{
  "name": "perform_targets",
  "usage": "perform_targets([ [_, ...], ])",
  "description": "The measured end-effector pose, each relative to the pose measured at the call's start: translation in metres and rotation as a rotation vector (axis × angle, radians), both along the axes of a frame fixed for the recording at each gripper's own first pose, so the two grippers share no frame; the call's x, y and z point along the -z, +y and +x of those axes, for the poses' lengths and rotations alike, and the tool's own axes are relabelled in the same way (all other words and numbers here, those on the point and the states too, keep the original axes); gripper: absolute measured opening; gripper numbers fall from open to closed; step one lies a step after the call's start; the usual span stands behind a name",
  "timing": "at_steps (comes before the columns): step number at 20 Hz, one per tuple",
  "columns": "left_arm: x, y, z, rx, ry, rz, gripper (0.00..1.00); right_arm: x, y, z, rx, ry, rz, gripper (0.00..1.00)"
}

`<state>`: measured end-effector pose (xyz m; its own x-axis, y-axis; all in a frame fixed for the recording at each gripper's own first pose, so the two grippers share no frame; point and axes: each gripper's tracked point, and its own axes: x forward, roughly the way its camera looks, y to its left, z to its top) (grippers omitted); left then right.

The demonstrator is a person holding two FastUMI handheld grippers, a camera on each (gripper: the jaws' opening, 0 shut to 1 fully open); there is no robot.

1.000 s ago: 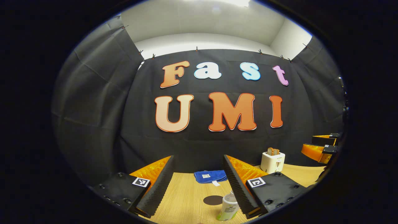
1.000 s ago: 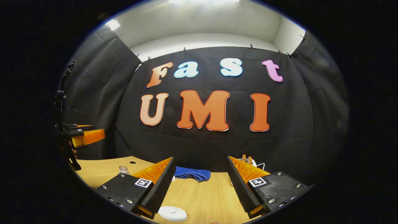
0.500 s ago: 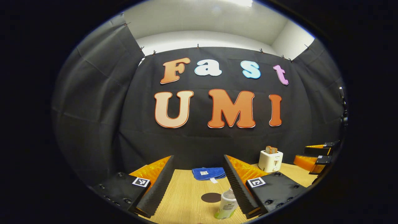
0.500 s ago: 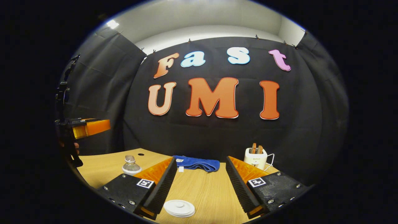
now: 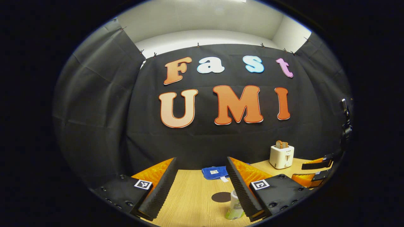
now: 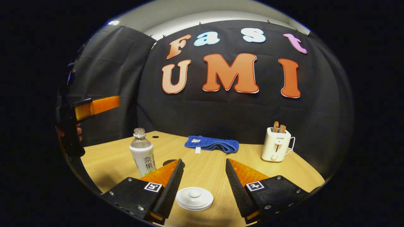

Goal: Open the teacup lid with one hand, grasp the water bottle and pour water into the teacup with the other hand; after pouring, place the water bottle on the coaster and then close the teacup lid.

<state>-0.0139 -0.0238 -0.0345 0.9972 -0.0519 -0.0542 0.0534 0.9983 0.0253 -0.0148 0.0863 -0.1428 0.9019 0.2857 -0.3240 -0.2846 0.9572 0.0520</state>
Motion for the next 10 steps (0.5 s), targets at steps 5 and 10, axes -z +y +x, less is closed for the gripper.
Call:
perform_targets([
  [5, 0.015, -0.006, 0.0, 0.02, 0.028, -0.003, 0.98, 0.036, 0.01, -0.006, -0.035, 0.084, -0.004, 0.69],
  [10, 0.03, -0.014, -0.002, 0.034, 0.052, 0.014, 0.98, 0.072, 0.014, -0.013, -0.055, 0.17, -0.034, 0.55],
])
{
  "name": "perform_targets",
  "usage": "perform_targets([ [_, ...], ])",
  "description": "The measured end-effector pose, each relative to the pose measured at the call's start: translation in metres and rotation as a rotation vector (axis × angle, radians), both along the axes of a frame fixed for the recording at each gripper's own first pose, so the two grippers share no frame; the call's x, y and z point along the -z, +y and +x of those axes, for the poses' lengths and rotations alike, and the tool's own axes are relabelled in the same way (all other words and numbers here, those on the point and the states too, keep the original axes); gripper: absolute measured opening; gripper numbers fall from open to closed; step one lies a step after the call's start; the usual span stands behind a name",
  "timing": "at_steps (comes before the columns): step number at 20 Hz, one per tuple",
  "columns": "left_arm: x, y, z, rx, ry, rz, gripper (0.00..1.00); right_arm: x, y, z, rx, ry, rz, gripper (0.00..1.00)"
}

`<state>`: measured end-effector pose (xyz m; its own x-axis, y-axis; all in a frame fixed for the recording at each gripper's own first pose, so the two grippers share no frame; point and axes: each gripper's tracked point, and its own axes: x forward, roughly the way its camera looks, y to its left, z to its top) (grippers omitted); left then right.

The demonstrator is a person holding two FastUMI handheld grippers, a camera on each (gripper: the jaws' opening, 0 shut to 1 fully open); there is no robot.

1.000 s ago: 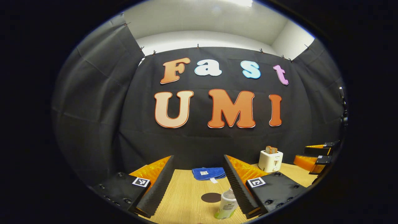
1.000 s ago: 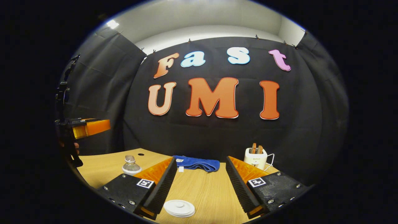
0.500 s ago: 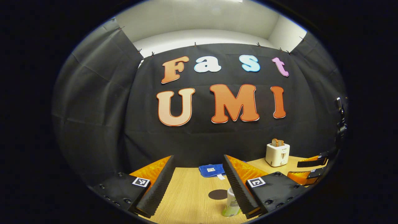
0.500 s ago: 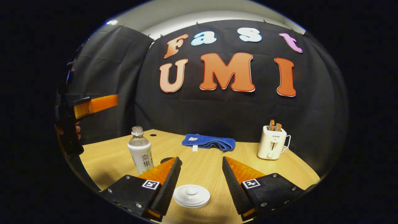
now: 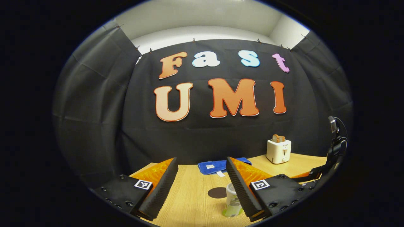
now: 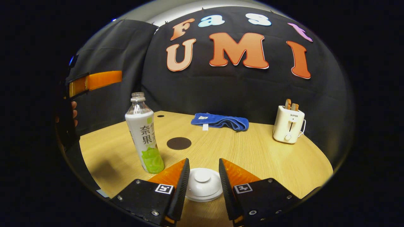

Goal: Open the teacup lid with one hand, grasp the water bottle and pour water into the teacup with the other hand; after pouring, place the water bottle on the coaster and then close the teacup lid.

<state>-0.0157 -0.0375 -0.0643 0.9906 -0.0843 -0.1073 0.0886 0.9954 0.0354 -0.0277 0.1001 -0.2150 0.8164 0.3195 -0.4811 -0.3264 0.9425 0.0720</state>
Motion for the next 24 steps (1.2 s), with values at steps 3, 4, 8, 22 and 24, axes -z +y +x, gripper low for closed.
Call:
perform_targets([
  [3, 0.004, -0.002, 0.0, 0.005, 0.006, 0.016, 0.98, 0.007, 0.004, -0.003, -0.017, 0.021, -0.008, 0.45],
  [4, 0.005, -0.004, -0.001, 0.008, 0.007, 0.016, 0.99, 0.01, 0.005, -0.004, -0.025, 0.024, -0.018, 0.42],
  [8, 0.016, -0.011, 0.0, 0.03, 0.033, 0.007, 0.98, 0.011, 0.006, -0.005, -0.048, 0.007, -0.053, 0.3],
  [22, 0.057, -0.045, -0.015, 0.136, 0.107, 0.01, 0.99, -0.008, -0.001, 0.0, -0.006, -0.004, 0.085, 0.2],
  [24, 0.073, -0.048, -0.018, 0.146, 0.145, -0.007, 0.99, -0.014, -0.005, 0.001, 0.006, -0.014, 0.108, 0.21],
])
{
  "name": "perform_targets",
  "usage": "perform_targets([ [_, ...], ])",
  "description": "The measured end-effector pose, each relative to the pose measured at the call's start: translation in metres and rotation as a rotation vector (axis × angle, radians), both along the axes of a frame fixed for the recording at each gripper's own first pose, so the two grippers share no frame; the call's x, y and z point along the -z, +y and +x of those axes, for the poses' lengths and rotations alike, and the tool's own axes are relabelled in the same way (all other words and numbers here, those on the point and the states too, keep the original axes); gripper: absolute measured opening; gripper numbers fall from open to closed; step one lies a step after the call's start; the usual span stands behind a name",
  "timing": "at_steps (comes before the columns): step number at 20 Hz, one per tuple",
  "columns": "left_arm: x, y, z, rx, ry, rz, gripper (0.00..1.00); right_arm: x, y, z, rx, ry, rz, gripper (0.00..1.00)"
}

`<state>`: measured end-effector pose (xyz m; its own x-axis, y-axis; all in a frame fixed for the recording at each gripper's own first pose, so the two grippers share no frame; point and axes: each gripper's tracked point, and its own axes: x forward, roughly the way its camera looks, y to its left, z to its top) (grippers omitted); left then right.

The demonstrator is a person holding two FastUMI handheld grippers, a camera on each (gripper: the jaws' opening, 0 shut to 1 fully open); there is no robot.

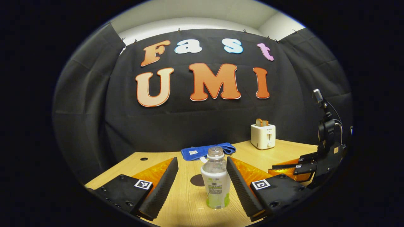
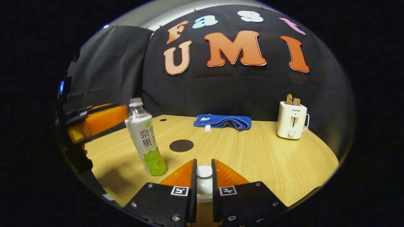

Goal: Open the teacup lid with one hand, grasp the water bottle and pour water into the teacup with the other hand; after pouring, place the water bottle on the coaster and then close the teacup lid.

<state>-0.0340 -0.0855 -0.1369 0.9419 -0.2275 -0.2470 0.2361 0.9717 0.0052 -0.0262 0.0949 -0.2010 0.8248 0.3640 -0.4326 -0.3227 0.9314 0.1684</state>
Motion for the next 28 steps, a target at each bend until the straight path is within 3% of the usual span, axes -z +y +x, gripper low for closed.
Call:
perform_targets([
  [6, 0.041, -0.014, -0.006, 0.033, 0.093, -0.021, 0.99, -0.02, -0.02, 0.003, 0.043, -0.04, 0.016, 0.2],
  [7, 0.047, -0.017, -0.007, 0.04, 0.107, -0.024, 0.99, -0.024, -0.022, 0.004, 0.047, -0.047, 0.021, 0.16],
  [8, 0.054, -0.018, -0.006, 0.04, 0.121, -0.024, 0.99, -0.028, -0.024, 0.003, 0.052, -0.054, 0.026, 0.2],
  [9, 0.061, -0.019, -0.006, 0.041, 0.131, -0.024, 0.99, -0.032, -0.026, 0.004, 0.058, -0.061, 0.029, 0.16],
  [10, 0.066, -0.02, -0.006, 0.042, 0.143, -0.021, 0.99, -0.035, -0.029, 0.004, 0.063, -0.067, 0.03, 0.2],
  [14, 0.095, -0.02, -0.004, 0.036, 0.205, -0.005, 0.96, -0.042, -0.04, 0.006, 0.09, -0.085, 0.033, 0.2],
  [19, 0.109, -0.018, 0.001, 0.034, 0.232, 0.012, 0.69, -0.047, -0.05, 0.006, 0.113, -0.095, 0.037, 0.2],
  [28, 0.102, 0.005, 0.013, 0.022, 0.205, 0.301, 0.64, -0.06, -0.073, 0.005, 0.154, -0.131, 0.033, 0.2],
])
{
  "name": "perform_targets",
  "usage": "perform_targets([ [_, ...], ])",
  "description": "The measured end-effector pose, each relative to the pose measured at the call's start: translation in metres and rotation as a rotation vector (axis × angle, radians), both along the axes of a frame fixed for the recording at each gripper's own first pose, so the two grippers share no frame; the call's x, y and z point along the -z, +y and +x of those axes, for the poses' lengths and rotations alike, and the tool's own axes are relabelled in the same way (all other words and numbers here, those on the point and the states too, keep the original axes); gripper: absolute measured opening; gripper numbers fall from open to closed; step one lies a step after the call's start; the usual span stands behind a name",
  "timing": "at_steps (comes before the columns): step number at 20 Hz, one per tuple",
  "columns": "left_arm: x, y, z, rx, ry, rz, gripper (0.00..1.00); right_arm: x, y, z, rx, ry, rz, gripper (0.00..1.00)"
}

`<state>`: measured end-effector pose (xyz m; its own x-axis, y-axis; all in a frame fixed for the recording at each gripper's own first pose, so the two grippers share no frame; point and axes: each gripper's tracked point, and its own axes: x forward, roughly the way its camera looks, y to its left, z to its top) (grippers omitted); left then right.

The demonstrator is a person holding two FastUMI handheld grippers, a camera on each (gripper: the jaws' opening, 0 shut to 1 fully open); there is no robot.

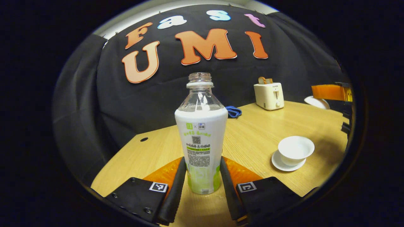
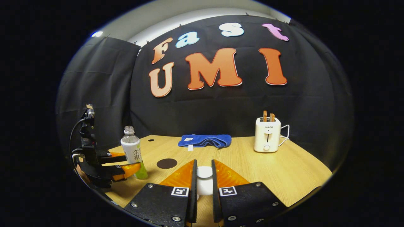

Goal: Open the teacup lid with one hand, grasp the water bottle and pour water into the teacup with the other hand; after pouring, place the water bottle on the coaster and then close the teacup lid.

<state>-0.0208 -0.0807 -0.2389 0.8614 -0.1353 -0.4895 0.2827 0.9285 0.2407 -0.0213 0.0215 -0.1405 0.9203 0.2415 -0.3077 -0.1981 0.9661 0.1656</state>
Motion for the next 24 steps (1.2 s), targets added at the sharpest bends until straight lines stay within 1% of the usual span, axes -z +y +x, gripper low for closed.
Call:
perform_targets([
  [3, -0.002, 0.001, 0.003, 0.064, -0.022, 0.151, 0.64, -0.005, -0.009, -0.002, 0.017, -0.015, -0.003, 0.2],
  [4, -0.001, -0.001, 0.004, 0.1, -0.024, 0.206, 0.67, -0.006, -0.013, -0.002, 0.024, -0.018, -0.004, 0.2],
  [5, 0.002, 0.0, 0.003, 0.126, -0.028, 0.257, 0.64, -0.006, -0.017, -0.003, 0.031, -0.021, -0.006, 0.2],
  [6, 0.006, 0.001, 0.004, 0.148, -0.027, 0.309, 0.64, -0.006, -0.021, -0.004, 0.04, -0.024, -0.008, 0.2],
  [9, 0.005, 0.002, 0.005, 0.193, -0.048, 0.417, 0.65, -0.007, -0.029, -0.006, 0.056, -0.027, -0.003, 0.2],
  [11, 0.007, 0.004, 0.004, 0.221, -0.051, 0.481, 0.63, -0.007, -0.034, -0.007, 0.065, -0.028, -0.001, 0.2],
  [12, 0.006, 0.004, 0.003, 0.237, -0.057, 0.517, 0.65, -0.007, -0.036, -0.009, 0.07, -0.031, -0.002, 0.2],
  [15, 0.004, 0.002, 0.003, 0.294, -0.088, 0.635, 0.64, -0.007, -0.042, -0.01, 0.081, -0.034, -0.008, 0.2],
  [16, 0.004, -0.001, 0.002, 0.311, -0.102, 0.67, 0.66, -0.007, -0.044, -0.012, 0.083, -0.034, -0.01, 0.2],
  [18, 0.004, -0.006, 0.001, 0.337, -0.119, 0.718, 0.65, -0.008, -0.047, -0.013, 0.088, -0.038, -0.016, 0.2],
  [24, 0.001, -0.009, 0.002, 0.393, -0.137, 0.823, 0.66, -0.01, -0.053, -0.017, 0.097, -0.049, -0.03, 0.2],
])
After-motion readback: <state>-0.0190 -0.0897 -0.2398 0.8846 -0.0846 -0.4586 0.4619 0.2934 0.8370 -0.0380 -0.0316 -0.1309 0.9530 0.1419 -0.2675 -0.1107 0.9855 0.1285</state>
